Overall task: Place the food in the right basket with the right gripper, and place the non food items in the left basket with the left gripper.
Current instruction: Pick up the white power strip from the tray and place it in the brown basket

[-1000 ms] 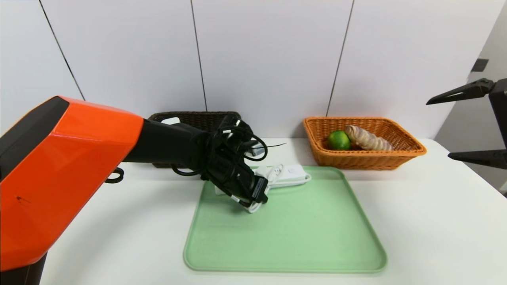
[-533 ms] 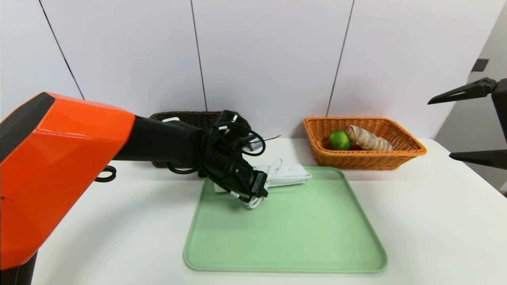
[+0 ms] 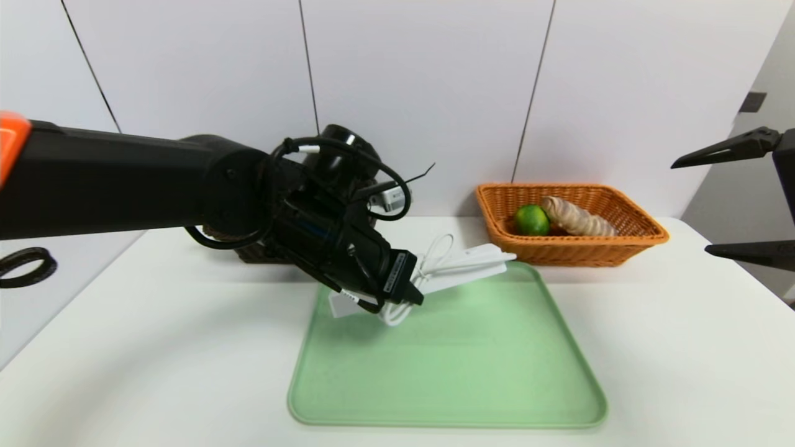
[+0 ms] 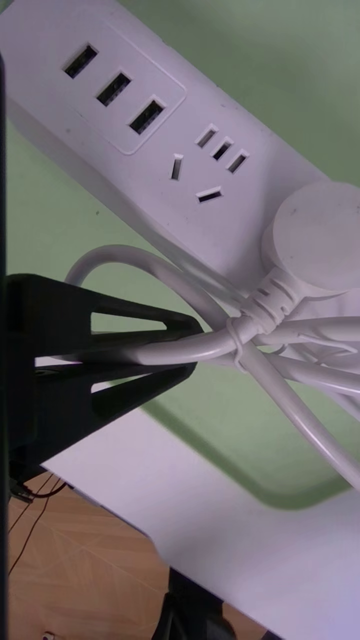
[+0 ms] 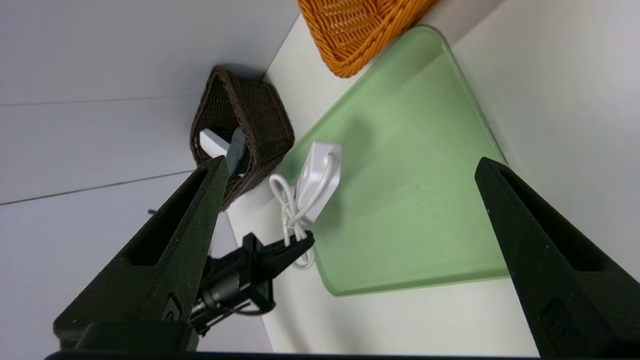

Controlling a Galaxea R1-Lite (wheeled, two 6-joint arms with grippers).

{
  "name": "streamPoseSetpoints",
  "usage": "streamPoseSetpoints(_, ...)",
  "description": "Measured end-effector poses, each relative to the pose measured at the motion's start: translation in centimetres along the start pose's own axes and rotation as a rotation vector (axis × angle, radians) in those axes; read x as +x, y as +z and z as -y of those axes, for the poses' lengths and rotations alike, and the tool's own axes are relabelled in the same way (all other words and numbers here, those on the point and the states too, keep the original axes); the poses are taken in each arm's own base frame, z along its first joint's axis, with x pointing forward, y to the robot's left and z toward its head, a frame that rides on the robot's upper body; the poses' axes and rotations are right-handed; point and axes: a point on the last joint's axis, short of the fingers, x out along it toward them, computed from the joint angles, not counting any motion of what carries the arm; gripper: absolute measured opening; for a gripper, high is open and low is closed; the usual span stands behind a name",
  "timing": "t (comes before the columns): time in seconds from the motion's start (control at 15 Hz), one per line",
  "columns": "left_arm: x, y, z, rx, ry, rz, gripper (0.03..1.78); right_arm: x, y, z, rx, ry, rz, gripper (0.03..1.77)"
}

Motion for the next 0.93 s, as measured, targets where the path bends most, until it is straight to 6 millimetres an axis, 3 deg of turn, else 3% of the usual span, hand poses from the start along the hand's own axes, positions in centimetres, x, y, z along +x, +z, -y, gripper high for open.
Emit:
streamPoseSetpoints(0.2, -3.6, 0.0, 3.8, 0.084, -0.047, 0.068, 0.13, 0.1, -0.1, 0.2, 0.003, 0.003, -0.014, 1.71)
streamPoseSetpoints(0.4, -7.7, -0.1, 6.2, 0.228, -0.042, 0.160, 0.13, 0.2, -0.1, 0.3, 0.007, -0.002, -0.017, 1.71)
streamPoseSetpoints(0.53, -10.0, -0.5, 7.0, 0.381, 0.065, 0.211, 0.13, 0.1, -0.2, 0.4, 0.009, -0.003, -0.019, 1.71)
streamPoseSetpoints(0.73, -13.2, -0.2, 5.7, 0.558, 0.261, 0.278, 0.13, 0.0, -0.4, 0.6, 0.014, -0.009, -0.021, 1.71)
streamPoseSetpoints(0.93, -16.6, 0.8, 2.3, 0.661, 0.431, 0.317, 0.13, -0.2, -0.6, 0.8, 0.019, -0.009, -0.021, 1.71)
